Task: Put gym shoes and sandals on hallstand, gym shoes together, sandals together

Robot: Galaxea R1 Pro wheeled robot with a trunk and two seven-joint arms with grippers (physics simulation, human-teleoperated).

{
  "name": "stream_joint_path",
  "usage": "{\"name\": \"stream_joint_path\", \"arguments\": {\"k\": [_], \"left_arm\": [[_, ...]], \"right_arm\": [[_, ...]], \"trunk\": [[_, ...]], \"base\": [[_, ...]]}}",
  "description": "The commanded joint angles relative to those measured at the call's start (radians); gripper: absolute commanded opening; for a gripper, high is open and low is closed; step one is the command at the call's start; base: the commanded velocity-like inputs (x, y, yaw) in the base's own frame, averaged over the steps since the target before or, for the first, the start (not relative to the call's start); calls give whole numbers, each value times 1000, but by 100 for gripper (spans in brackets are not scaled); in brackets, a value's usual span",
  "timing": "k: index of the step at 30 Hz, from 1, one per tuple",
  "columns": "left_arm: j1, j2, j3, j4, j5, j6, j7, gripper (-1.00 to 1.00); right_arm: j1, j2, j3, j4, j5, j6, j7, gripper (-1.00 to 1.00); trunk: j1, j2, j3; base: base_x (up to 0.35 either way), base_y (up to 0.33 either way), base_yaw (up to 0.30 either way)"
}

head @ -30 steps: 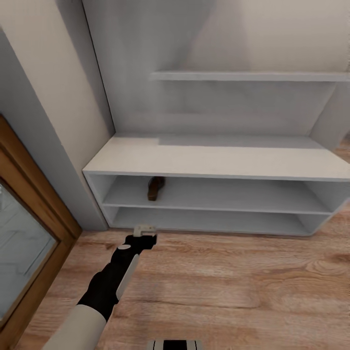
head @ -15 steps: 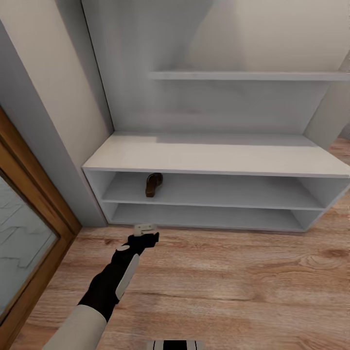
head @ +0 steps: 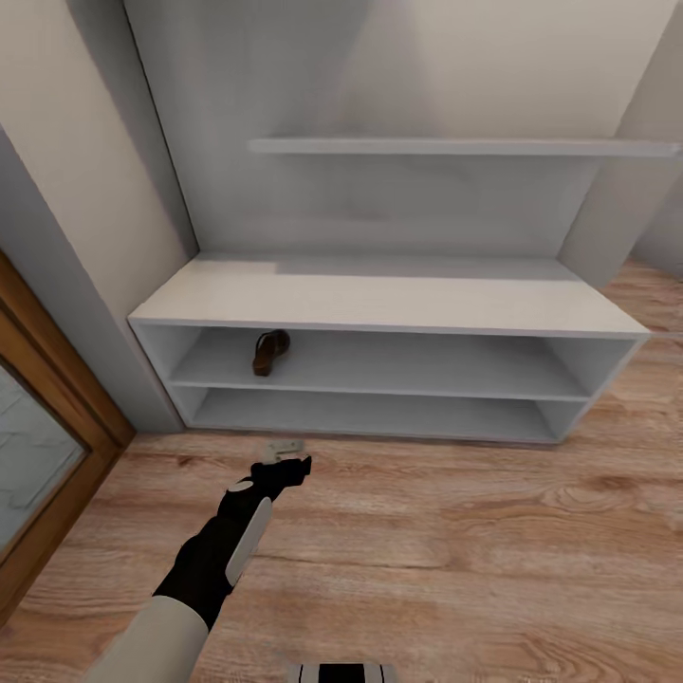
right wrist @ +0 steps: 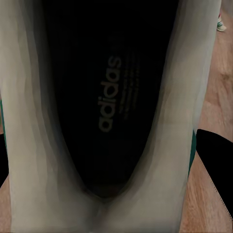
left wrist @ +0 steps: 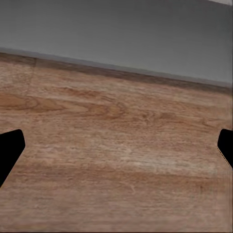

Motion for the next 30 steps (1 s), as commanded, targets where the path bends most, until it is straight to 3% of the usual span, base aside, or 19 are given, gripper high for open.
{"name": "stream_joint_path", "arguments": {"k": [1, 25, 30], "left_arm": [[0, 1, -2, -2, 11, 4, 9, 100], [0, 1, -2, -2, 11, 4, 9, 100], [0, 1, -2, -2, 11, 4, 9, 100]], "right_arm": [[-1, 0, 0, 0, 3, 4, -2, -100], [-1, 1, 1, 0, 3, 4, -2, -100], [-1, 6, 1, 0, 3, 4, -2, -100]], "trunk": [[-1, 0, -1], [-1, 0, -1], [-1, 0, -1]], "base": [[-208, -298, 0], [-204, -291, 0], [-78, -134, 0]]}}
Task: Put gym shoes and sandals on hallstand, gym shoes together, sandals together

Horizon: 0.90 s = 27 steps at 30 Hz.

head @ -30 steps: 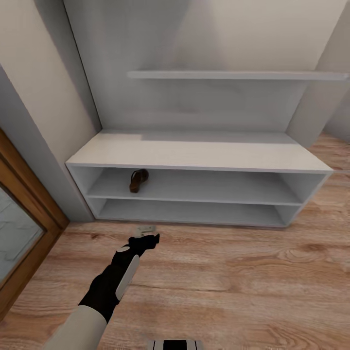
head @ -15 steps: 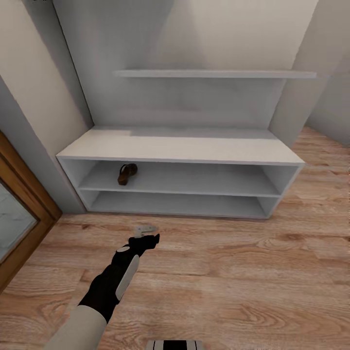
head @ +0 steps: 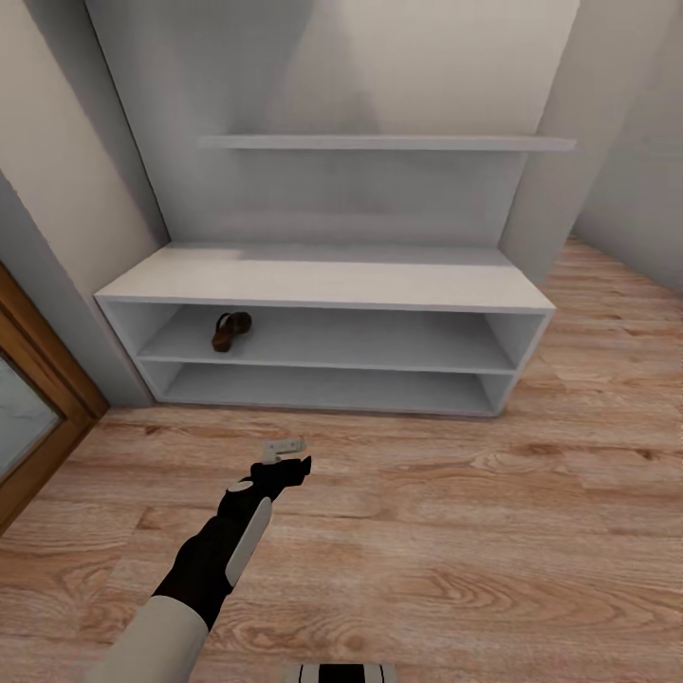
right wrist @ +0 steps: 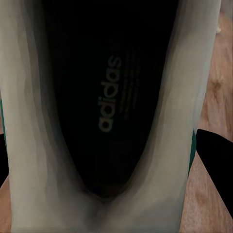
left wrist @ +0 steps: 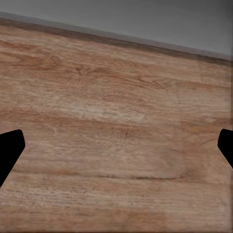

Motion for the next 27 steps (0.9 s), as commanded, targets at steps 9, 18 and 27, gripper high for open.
{"name": "stream_joint_path", "arguments": {"k": [9, 18, 27], "left_arm": [[0, 1, -3, -2, 10, 5, 9, 100], [0, 6, 0, -3, 10, 5, 8, 100], [0, 223, 29, -6, 79, 4, -309, 100]], "right_arm": [[-1, 8, 0, -1, 3, 5, -2, -100], [-1, 10, 0, -1, 4, 5, -2, -100], [-1, 37, 0, 1, 3, 5, 1, -100]], "trunk": [[0, 0, -1], [0, 0, -1], [0, 0, -1]], "base": [[3, -30, 0], [51, -71, 0], [3, -5, 0]]}}
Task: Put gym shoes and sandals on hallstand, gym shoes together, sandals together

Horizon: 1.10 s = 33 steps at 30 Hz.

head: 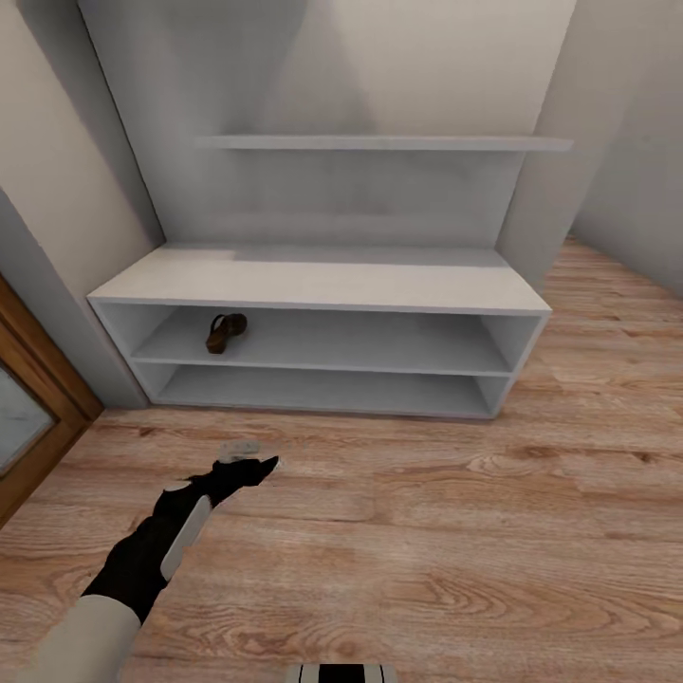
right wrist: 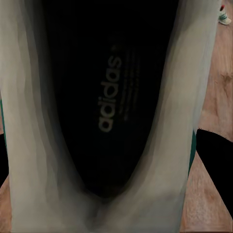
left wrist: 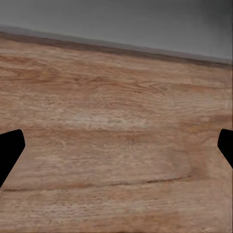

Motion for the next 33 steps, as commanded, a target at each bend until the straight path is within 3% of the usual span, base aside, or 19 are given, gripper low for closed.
{"name": "stream_joint_path", "arguments": {"k": [1, 2, 3, 4, 5, 10, 13, 15, 16, 17, 19, 20, 22, 23, 25, 26, 27, 28, 33], "left_arm": [[0, 25, 4, -1, 18, 5, -52, 100], [0, 71, 16, 1, 37, 5, -154, 100], [0, 92, 22, 3, 46, 5, -204, 100], [0, 159, 50, 23, 73, 4, -390, 100], [1, 181, 68, 41, 80, 3, -471, 100], [1, 214, 175, 107, 88, -43, -738, 100], [2, 220, 215, 117, 87, -74, -849, 100], [8, 226, 233, 122, 81, -106, -939, 100], [11, 228, 235, 122, 77, -117, -955, 100], [21, 235, 241, 124, 54, -164, -995, 100], [26, 238, 242, 124, 25, -194, -1014, 100], [27, 239, 243, 124, 11, -201, -1019, 100], [28, 239, 243, 124, -8, -209, -1025, 100], [28, 239, 243, 124, -12, -210, -1026, 100], [29, 240, 243, 123, -29, -213, -1029, 100], [29, 239, 243, 123, -31, -214, -1029, 100], [29, 239, 244, 123, -34, -214, -1029, 100], [29, 239, 244, 123, -34, -214, -1029, 100], [29, 238, 244, 122, -36, -214, -1030, 100]], "right_arm": [[-1, 2, -1, -1, 3, 5, -2, -100], [-1, 4, -1, -1, 4, 5, -2, -100], [-1, 5, -1, -1, 3, 5, -1, -100], [-1, 7, -1, 0, 3, 5, 0, -100], [-1, 7, 0, 2, 2, 5, 0, -100], [-1, 37, 11, 9, -3, 5, 4, -100], [-1, 77, 83, 10, -2, 5, 5, -100], [-1, 126, 261, 10, -4, 5, 6, -100], [-1, 137, 316, 9, -4, 5, 6, -100], [-1, 167, 530, 9, -11, 6, 6, -100], [-1, 200, 691, 8, -35, 6, 6, -100], [-1, 234, 750, 8, -53, 7, 5, -100], [-1, 332, 837, 8, -73, 7, 4, -100], [-1, 356, 855, 9, -75, 7, 4, -100], [-4, 492, 979, 23, -83, 8, 3, -100], [-5, 509, 997, 27, -83, 8, 3, -100], [-10, 551, 1035, 33, -85, 9, 3, -100], [-15, 563, 1043, 35, -85, 11, 3, -100], [-162, 695, 1075, 44, -85, 154, 1, -100]], "trunk": [[0, 0, -1], [0, 0, -1], [0, 0, -1], [0, 0, -1], [0, 0, -1], [0, 0, -1], [0, 0, -1], [0, 0, -1], [0, 0, -1], [0, 0, -1], [0, 0, -1], [0, 0, -1], [0, 0, -1], [0, 0, -1], [0, 0, -1], [0, 0, -1], [0, 0, -1], [0, 0, -1], [0, 0, -1]], "base": [[0, 0, 0], [0, 0, 0], [0, 0, 0], [0, 0, 0], [0, 0, 0], [0, 0, 0], [0, 0, 0], [0, 0, 0], [0, 0, 0], [0, 0, 0], [0, 0, 0], [0, 0, 0], [0, 0, 0], [0, 0, 0], [0, 0, 0], [0, 0, 0], [0, 0, 0], [0, 0, 0], [0, 0, 0]]}}
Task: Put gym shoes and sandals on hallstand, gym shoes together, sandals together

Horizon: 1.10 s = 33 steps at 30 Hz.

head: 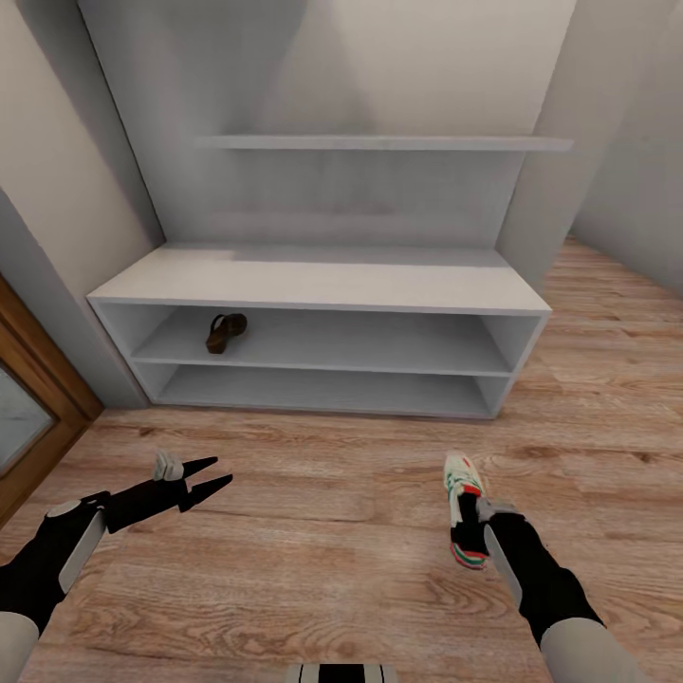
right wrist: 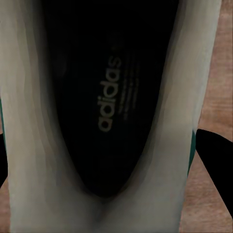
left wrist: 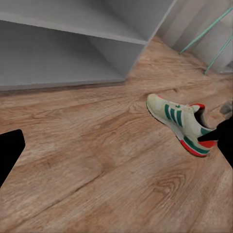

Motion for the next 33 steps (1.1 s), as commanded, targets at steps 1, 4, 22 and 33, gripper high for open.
{"name": "stream_joint_path", "arguments": {"k": [1, 4, 22, 33], "left_arm": [[0, 0, 0, -1, 5, 11, -4, 100], [0, 0, 0, -1, 5, 11, -4, 100], [0, -1, 1, -2, 4, 11, -2, 100], [0, -1, 0, -2, 4, 12, -2, 100]], "right_arm": [[-15, 8, 0, -1, 9, 15, -9, -100], [-77, 27, 2, -1, 9, 35, -12, -100], [-228, 64, 8, -8, 4, 49, -13, -100], [-228, 68, 10, -5, 9, 48, -15, -100]], "trunk": [[0, 0, -1], [0, 0, -1], [0, 0, -1], [0, 0, -1]], "base": [[0, 0, 0], [0, 0, 0], [0, 0, 0], [0, 0, 0]]}}
